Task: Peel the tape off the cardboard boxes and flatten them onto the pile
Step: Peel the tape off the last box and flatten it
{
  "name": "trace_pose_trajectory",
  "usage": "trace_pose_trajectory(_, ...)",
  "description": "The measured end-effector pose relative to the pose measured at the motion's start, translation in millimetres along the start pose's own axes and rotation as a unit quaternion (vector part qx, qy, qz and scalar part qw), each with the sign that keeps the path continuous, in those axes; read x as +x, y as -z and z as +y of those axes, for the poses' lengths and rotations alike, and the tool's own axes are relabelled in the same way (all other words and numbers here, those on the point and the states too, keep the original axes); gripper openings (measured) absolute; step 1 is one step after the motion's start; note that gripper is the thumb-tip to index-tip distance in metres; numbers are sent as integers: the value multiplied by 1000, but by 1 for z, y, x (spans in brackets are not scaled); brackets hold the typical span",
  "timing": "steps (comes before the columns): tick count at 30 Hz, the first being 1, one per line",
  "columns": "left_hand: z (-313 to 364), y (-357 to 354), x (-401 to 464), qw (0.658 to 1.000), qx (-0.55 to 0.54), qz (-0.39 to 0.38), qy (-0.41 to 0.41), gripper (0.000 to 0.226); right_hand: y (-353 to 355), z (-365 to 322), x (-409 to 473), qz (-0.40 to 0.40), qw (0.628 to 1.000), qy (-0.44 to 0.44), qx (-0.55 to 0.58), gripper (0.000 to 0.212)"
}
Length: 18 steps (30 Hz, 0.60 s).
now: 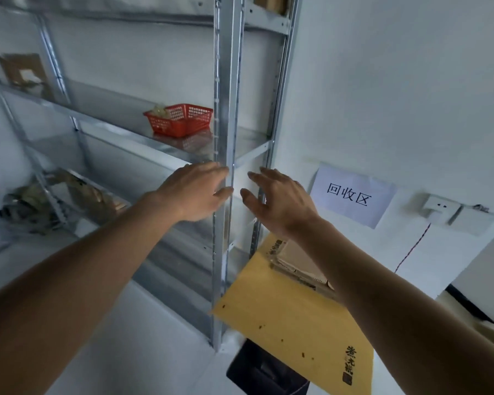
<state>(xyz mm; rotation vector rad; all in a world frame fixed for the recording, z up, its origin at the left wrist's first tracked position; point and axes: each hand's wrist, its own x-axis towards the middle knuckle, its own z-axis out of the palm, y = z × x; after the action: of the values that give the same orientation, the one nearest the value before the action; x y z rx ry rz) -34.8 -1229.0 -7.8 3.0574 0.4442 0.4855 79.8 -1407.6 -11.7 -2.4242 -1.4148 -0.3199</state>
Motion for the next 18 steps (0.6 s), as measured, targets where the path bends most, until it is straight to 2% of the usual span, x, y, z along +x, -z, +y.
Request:
trace_pose_trajectory(10, -168, 72, -29, 996, 66, 33, 58, 52, -19, -155, 124, 35, 995, 96, 23, 51)
trace_pose_trajectory(18, -331, 102, -33, 992, 86, 16, 95, 57, -71, -272, 244, 35, 994, 90, 60, 49)
